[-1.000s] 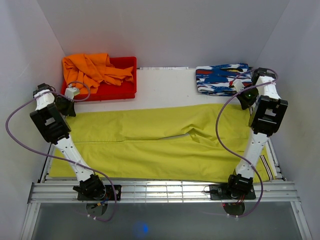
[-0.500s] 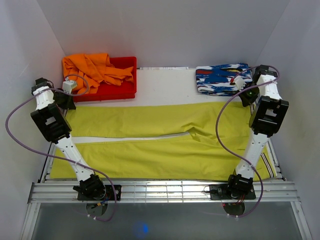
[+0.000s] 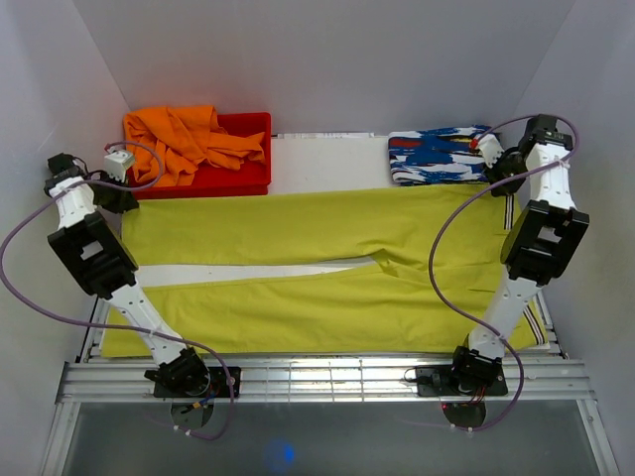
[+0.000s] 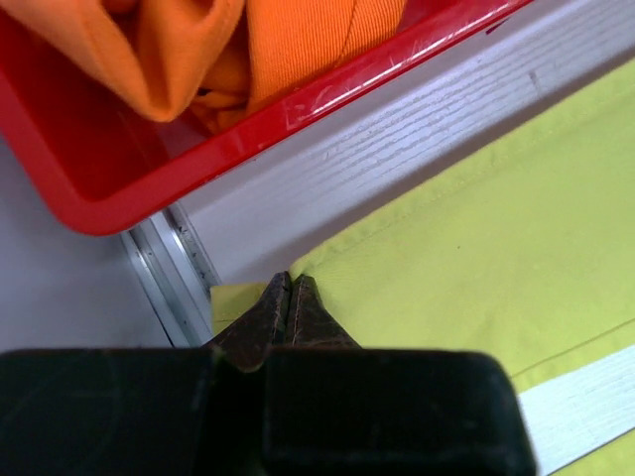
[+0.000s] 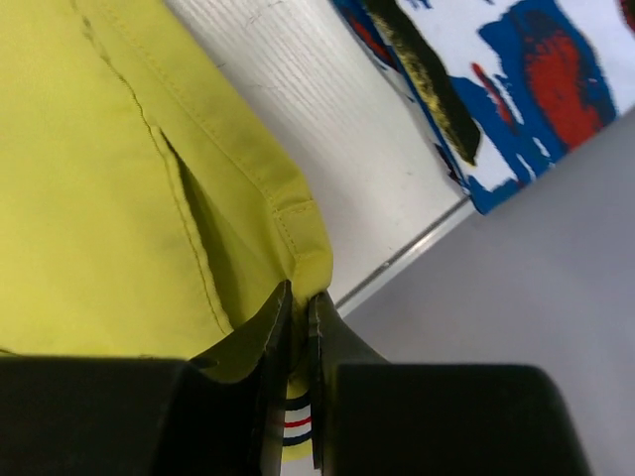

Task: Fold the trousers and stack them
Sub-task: Fold the trousers

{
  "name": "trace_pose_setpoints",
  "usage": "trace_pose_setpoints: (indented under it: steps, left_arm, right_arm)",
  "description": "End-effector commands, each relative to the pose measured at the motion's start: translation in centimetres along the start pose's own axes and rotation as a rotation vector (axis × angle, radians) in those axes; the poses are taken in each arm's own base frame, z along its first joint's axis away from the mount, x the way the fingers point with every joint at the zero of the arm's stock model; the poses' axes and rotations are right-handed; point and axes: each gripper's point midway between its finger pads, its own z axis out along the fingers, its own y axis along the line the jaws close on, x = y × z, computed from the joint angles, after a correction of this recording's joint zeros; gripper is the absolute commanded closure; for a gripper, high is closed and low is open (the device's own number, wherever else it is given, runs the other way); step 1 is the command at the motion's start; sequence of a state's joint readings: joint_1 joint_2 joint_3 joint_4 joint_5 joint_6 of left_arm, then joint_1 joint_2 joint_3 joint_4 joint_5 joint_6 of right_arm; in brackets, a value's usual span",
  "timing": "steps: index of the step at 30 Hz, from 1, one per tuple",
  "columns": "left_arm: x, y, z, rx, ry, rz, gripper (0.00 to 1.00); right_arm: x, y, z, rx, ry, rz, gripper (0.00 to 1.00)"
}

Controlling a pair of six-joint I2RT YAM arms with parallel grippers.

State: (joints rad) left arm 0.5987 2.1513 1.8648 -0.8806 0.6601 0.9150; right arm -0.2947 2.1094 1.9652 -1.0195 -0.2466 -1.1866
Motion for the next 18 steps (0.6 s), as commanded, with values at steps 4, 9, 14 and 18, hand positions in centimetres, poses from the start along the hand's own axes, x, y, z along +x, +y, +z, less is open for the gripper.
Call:
trace_pose_setpoints:
  steps: [4,9,14,18]
  left_arm:
    - [-4.1,1.4,-7.6,-0.139,-0.187,0.055,1.0]
    - [-0.7,-1.4,-11.5,-0.153,-0.212,0.056,1.0]
    - [8.8,-7.6,-13.0,-0.092,-0.096,0.065,1.0]
    - [15.9,-10.9,-13.6,-0.091,0.015,0.048,1.0]
  right_arm:
    - [0.6,-1.4,-6.8,0.15,-0.052,-0.073,0.92]
    - [3.4,2.6,-9.8,0.175,-0.04,-0.155,0.92]
    - [11.3,10.6,-7.1,0.067,0.087,-0.211,0.92]
    - [14.5,14.3,-5.8,0.036,0.14,-0.238,0.92]
